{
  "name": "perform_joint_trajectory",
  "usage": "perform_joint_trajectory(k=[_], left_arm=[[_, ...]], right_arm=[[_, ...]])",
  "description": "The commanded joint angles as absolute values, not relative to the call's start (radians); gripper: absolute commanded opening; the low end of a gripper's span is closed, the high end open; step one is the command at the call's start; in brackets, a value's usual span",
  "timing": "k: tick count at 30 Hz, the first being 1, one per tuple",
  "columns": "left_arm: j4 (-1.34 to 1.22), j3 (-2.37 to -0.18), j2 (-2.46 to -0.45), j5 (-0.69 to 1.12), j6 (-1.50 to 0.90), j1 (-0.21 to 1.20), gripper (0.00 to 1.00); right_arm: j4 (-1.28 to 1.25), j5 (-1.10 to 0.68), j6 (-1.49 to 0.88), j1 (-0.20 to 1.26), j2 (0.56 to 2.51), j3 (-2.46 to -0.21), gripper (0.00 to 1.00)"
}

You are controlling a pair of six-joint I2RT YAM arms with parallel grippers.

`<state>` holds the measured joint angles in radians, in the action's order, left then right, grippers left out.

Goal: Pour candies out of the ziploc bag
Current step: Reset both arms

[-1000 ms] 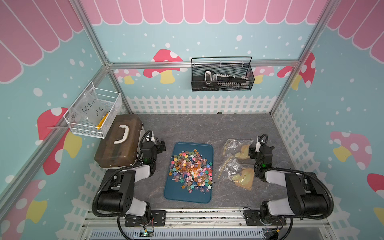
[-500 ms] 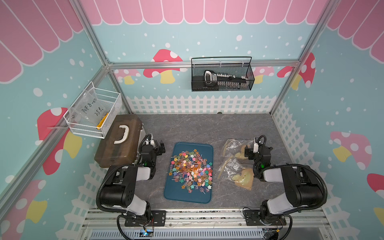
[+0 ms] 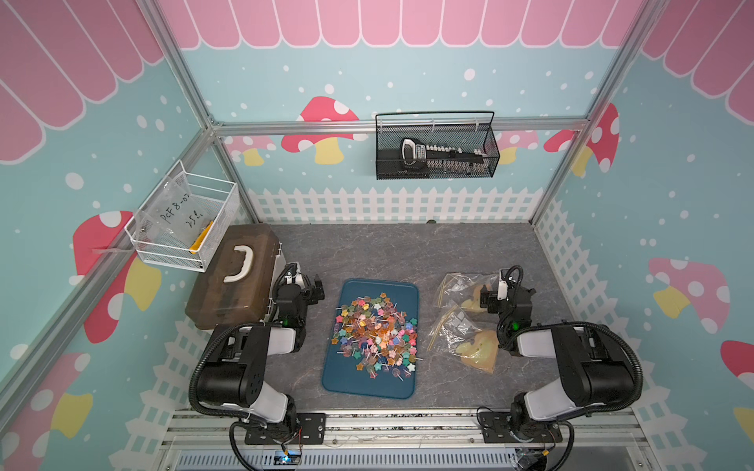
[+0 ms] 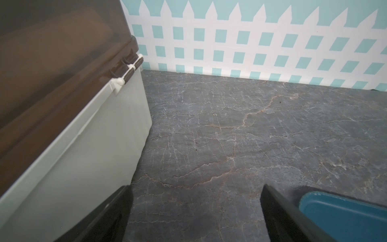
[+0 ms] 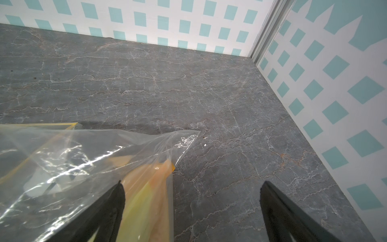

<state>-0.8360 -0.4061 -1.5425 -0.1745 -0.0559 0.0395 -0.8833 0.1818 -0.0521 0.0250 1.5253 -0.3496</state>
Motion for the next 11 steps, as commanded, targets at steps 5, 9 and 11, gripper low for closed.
perform_joint_trajectory(k=[5, 9, 11], left_arm=[[-0.838, -0.422, -1.548, -0.155, -0.048, 0.029, 0.99], [-0.843, -0.417, -1.545, -0.149, -0.049, 0.028, 1.00], [-0.848, -0.414, -1.543, -0.148, -0.049, 0.027, 0.99]], right_arm=[[-0.912, 0.173, -0.038, 0.019, 1.525, -0.364, 0.99], [-0.912, 0.173, -0.038, 0.018, 1.525, -0.364, 0.99], [-0.912, 0.173, -0.038, 0.018, 1.525, -0.362, 0.99]])
